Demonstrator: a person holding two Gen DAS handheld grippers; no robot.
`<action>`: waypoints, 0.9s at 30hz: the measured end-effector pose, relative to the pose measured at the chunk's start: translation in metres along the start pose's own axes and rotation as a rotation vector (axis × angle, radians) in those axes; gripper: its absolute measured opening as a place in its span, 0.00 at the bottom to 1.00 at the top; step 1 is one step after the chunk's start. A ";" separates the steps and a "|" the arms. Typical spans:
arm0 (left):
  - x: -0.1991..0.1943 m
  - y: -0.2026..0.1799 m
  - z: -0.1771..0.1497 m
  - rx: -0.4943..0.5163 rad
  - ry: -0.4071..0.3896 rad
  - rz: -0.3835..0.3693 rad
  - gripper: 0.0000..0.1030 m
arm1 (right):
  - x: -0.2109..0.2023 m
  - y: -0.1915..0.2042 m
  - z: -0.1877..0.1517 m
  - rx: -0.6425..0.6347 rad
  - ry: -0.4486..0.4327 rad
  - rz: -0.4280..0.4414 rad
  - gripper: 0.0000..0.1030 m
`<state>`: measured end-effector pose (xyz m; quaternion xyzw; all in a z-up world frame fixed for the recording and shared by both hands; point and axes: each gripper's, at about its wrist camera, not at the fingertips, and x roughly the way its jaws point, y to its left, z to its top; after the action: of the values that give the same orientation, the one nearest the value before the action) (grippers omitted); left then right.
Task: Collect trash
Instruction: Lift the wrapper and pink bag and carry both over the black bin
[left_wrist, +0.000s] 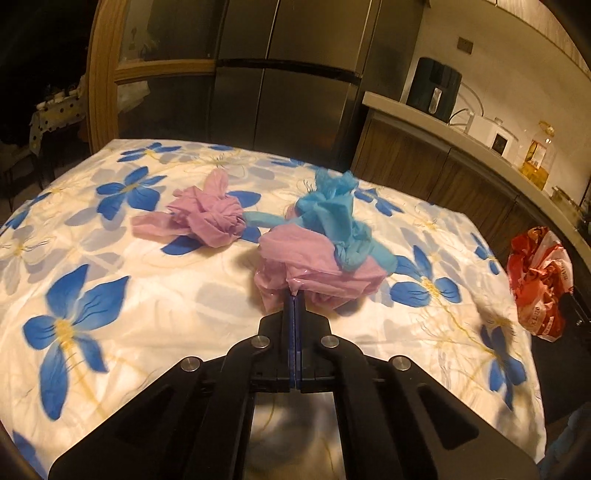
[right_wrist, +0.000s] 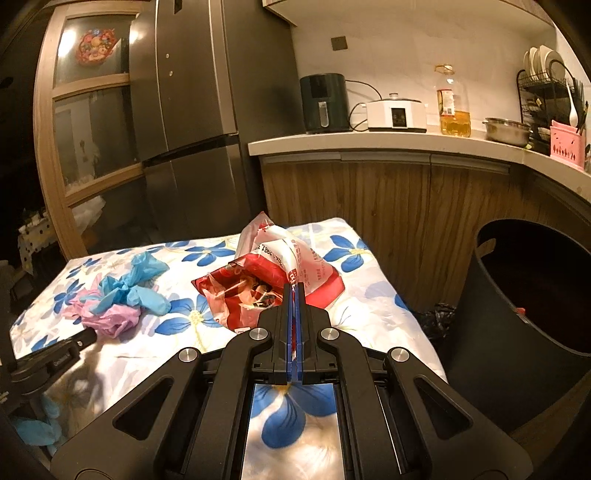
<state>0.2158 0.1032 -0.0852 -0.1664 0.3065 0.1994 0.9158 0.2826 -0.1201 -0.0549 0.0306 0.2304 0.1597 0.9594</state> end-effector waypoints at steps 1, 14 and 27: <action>-0.006 0.001 -0.001 -0.001 -0.009 -0.007 0.00 | -0.003 -0.001 0.000 -0.001 -0.004 0.001 0.01; -0.097 0.013 0.010 -0.029 -0.157 -0.104 0.00 | -0.051 -0.005 0.003 0.003 -0.066 0.010 0.01; -0.140 0.006 0.016 -0.037 -0.215 -0.207 0.00 | -0.092 -0.016 0.001 0.011 -0.121 0.005 0.01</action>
<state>0.1184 0.0784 0.0137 -0.1917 0.1840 0.1264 0.9557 0.2095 -0.1647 -0.0164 0.0463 0.1727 0.1588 0.9710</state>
